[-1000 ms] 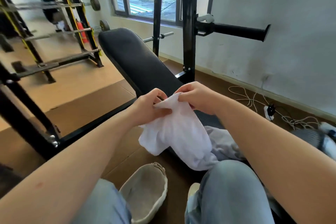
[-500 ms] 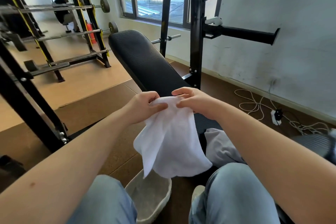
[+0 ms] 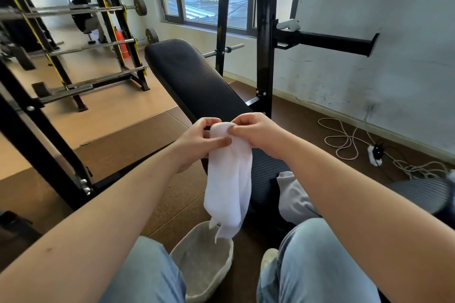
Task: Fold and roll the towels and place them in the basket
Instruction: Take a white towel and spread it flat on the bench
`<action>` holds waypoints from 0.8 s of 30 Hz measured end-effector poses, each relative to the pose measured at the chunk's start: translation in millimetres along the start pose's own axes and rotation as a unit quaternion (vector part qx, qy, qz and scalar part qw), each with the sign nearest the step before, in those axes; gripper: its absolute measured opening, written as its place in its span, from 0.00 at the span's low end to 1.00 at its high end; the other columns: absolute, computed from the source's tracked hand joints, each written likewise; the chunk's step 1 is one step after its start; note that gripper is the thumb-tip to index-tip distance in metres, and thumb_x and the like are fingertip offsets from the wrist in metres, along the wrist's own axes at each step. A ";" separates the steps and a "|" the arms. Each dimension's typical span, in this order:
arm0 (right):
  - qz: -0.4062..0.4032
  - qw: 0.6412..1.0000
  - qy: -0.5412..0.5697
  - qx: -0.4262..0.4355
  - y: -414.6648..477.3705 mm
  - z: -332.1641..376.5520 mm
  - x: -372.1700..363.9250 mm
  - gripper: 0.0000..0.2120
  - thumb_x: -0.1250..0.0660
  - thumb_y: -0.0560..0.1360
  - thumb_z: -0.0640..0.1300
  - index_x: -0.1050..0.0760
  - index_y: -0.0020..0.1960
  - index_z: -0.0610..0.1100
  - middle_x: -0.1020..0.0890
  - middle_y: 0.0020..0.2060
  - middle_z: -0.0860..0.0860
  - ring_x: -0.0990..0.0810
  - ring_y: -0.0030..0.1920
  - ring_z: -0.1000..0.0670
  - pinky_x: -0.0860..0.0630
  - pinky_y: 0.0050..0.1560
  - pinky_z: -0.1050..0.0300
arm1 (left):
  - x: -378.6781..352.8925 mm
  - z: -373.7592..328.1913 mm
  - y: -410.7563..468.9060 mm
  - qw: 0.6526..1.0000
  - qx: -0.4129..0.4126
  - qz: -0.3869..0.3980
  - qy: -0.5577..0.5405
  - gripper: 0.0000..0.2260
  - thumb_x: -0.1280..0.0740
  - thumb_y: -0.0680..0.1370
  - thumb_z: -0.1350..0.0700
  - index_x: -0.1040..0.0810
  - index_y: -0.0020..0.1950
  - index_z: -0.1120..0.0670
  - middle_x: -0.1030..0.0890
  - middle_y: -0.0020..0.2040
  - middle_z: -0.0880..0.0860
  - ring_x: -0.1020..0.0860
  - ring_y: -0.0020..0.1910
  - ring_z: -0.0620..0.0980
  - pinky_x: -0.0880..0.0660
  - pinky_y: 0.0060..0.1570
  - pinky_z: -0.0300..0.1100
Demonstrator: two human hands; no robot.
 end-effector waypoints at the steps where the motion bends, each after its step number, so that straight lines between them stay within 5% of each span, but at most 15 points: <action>1: -0.003 1.000 0.023 -0.018 -0.4 -0.8 2.9 0.03 0.30 0.78 0.42 0.17 0.48 0.45 0.17 0.44 0.47 0.19 0.44 0.49 0.19 0.45 0.51 | -1.7 2.8 -0.7 1.000 0.015 0.018 0.000 0.24 0.24 0.76 0.53 0.29 0.69 0.50 0.20 0.60 0.53 0.18 0.58 0.52 0.17 0.55 0.50; 6: 0.079 0.993 0.028 -0.081 -11.5 -1.7 9.1 0.10 0.27 0.76 0.50 0.18 0.52 0.44 0.15 0.48 0.44 0.14 0.47 0.47 0.16 0.47 0.50 | -14.6 8.7 -0.5 0.997 -0.041 -0.023 0.053 0.07 0.27 0.79 0.52 0.18 0.55 0.52 0.16 0.50 0.53 0.16 0.50 0.52 0.16 0.50 0.50; 10: -0.043 0.999 0.016 0.005 -15.7 9.0 11.5 0.06 0.30 0.80 0.47 0.19 0.47 0.46 0.22 0.36 0.51 0.24 0.35 0.55 0.26 0.32 0.63 | -21.4 -3.2 -4.5 0.988 -0.065 -0.030 0.136 0.05 0.27 0.79 0.51 0.19 0.53 0.49 0.18 0.47 0.49 0.19 0.45 0.46 0.23 0.41 0.37; 17: -0.173 0.980 -0.081 0.055 -19.5 19.2 42.5 0.08 0.31 0.80 0.47 0.14 0.51 0.49 0.16 0.43 0.53 0.20 0.45 0.53 0.24 0.44 0.61 | 10.9 -3.2 -11.4 0.943 -0.051 -0.060 0.325 0.11 0.29 0.77 0.40 0.18 0.48 0.47 0.18 0.43 0.47 0.19 0.44 0.47 0.21 0.44 0.43; 24: -0.293 0.946 -0.137 0.029 -33.8 34.3 82.8 0.09 0.34 0.82 0.46 0.15 0.52 0.48 0.16 0.43 0.54 0.21 0.42 0.57 0.30 0.37 0.65 | 46.5 -21.1 -29.0 0.912 -0.050 -0.131 0.386 0.11 0.28 0.77 0.40 0.21 0.44 0.46 0.19 0.41 0.47 0.20 0.41 0.46 0.22 0.38 0.41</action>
Point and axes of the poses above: each hand's wrist, its own y-axis towards the middle knuckle, its own x-axis out of the back of the hand, z = x × y, the point moved 1 cm from there along y, towards the middle knuckle
